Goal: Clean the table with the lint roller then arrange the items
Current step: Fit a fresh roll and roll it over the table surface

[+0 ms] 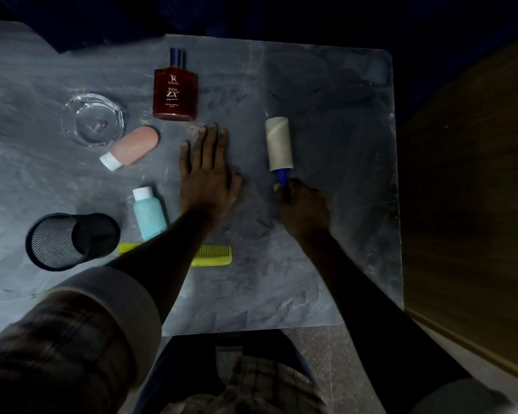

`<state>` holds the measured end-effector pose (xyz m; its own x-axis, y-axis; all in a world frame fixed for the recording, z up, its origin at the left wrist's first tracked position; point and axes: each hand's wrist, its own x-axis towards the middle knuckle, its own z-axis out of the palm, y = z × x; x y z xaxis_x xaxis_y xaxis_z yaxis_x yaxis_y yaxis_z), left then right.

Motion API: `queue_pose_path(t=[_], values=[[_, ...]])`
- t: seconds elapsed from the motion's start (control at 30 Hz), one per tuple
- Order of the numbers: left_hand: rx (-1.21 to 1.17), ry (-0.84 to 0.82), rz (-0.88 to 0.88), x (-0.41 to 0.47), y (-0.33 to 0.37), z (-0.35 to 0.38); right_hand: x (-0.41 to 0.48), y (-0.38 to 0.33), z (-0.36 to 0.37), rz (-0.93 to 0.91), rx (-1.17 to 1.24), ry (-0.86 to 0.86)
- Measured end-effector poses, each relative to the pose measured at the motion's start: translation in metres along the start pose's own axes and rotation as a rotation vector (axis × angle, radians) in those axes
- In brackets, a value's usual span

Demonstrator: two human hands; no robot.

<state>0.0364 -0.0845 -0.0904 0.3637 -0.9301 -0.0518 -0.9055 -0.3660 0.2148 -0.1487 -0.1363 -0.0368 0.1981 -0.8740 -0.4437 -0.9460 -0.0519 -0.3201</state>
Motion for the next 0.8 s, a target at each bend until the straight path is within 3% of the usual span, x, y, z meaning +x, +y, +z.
queue_pose_path(t=[0.3,0.43,0.57,0.8], values=[[-0.014,-0.005,0.013,0.0,-0.001,0.001,-0.015,-0.042,0.022,-0.079,-0.129,0.019],[-0.027,-0.006,0.014,0.001,-0.001,0.0,-0.015,-0.044,0.023,-0.081,-0.032,-0.038],[-0.048,0.001,0.019,0.0,-0.003,0.001,-0.02,-0.053,0.029,-0.107,-0.143,0.059],[-0.222,0.014,0.004,-0.002,-0.005,-0.01,-0.017,-0.059,0.026,-0.055,0.0,0.063]])
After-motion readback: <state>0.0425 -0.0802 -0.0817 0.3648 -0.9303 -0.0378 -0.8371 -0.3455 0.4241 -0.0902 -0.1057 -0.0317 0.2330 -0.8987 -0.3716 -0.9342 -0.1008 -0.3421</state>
